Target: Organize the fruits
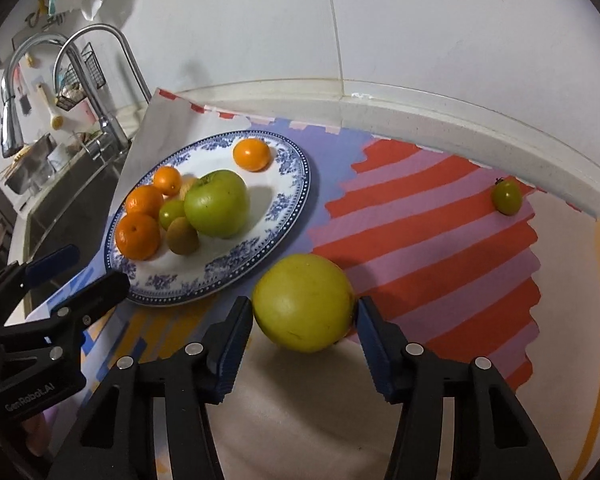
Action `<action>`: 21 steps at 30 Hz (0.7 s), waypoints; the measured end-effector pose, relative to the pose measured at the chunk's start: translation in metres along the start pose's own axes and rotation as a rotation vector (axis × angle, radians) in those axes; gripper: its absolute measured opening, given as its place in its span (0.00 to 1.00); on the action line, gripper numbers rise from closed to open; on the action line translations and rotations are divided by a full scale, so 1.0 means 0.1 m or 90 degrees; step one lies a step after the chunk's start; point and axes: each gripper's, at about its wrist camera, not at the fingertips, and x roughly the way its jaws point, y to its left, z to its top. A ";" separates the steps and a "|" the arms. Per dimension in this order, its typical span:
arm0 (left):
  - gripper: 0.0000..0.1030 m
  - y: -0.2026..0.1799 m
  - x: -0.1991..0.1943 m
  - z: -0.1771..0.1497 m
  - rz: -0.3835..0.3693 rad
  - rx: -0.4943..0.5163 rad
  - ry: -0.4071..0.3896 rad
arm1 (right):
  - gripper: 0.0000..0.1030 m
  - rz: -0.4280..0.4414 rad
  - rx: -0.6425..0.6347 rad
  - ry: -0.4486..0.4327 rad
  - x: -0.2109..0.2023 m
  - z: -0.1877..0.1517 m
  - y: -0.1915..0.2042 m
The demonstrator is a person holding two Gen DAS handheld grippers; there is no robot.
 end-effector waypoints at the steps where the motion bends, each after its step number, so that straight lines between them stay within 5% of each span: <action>1: 0.75 0.00 0.00 0.00 0.001 -0.001 0.001 | 0.52 0.000 -0.001 -0.001 0.00 0.00 0.00; 21: 0.75 0.05 -0.06 0.06 0.003 -0.001 -0.014 | 0.51 0.004 -0.006 -0.054 -0.19 0.08 0.05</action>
